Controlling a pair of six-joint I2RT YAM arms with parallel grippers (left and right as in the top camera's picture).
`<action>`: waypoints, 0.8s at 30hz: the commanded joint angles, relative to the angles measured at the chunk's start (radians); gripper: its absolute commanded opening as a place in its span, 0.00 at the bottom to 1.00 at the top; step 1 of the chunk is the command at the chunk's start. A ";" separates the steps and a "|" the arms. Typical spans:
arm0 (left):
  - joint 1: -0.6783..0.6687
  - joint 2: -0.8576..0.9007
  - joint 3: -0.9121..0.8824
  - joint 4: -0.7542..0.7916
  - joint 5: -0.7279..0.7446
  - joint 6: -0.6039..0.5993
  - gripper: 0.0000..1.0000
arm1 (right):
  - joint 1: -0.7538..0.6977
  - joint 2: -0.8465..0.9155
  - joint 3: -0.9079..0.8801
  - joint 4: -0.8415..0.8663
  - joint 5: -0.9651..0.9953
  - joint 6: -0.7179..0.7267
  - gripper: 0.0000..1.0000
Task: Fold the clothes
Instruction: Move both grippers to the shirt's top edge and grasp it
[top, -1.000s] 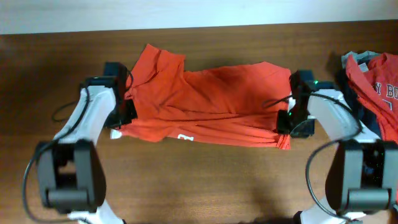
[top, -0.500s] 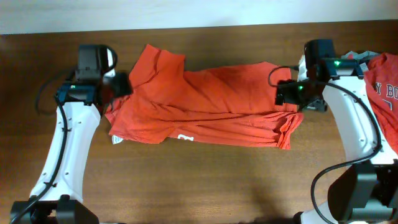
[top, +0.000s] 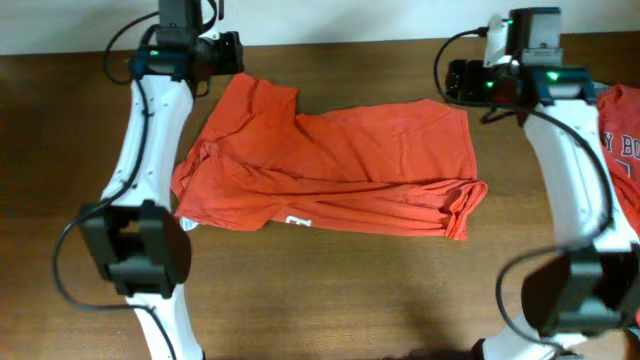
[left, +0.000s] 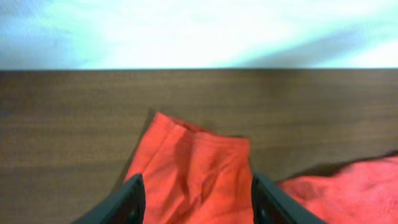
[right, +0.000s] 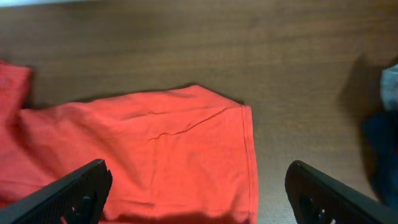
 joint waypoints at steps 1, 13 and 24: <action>-0.019 0.106 0.023 0.065 -0.056 0.020 0.54 | -0.007 0.125 0.006 0.047 -0.004 -0.031 0.93; -0.074 0.283 0.024 0.124 -0.157 0.057 0.54 | -0.010 0.306 0.006 0.102 0.025 -0.032 0.93; -0.081 0.372 0.024 0.047 -0.156 0.058 0.54 | -0.041 0.353 0.006 0.135 0.029 -0.039 0.88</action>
